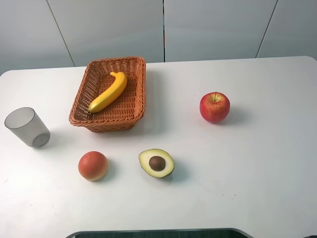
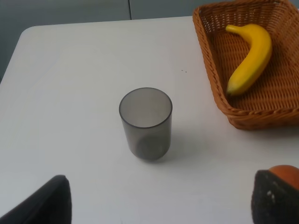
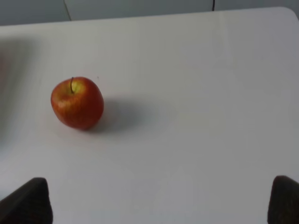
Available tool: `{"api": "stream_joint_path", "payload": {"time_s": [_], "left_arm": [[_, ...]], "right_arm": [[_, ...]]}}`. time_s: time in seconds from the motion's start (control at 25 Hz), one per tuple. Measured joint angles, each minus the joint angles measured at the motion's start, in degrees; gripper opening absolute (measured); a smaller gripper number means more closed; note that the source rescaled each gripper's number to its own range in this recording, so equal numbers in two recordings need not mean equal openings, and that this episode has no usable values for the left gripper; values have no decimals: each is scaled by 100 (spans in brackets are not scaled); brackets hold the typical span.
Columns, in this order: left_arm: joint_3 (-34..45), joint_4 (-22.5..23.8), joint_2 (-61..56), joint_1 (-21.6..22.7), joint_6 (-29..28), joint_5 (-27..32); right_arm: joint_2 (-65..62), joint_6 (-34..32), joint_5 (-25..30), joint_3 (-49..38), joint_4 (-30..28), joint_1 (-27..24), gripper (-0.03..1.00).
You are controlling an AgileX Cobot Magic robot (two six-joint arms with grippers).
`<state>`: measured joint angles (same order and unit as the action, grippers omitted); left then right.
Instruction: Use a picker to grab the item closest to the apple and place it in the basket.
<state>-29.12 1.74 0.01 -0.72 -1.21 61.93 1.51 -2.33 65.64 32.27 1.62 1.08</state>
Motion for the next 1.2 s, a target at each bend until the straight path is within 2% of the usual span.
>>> {"api": "stream_joint_path", "payload": {"time_s": [0.32,0.52,1.2], "left_arm": [[0,0,0,0,0,0],[0,0,0,0,0,0],[0,0,0,0,0,0]], "right_arm": [[-135,104,-22,-167,17,0,100],[-135,119,-242,-308,-90,0,100],[-157,152,-277,-308,-90,0,100]]}}
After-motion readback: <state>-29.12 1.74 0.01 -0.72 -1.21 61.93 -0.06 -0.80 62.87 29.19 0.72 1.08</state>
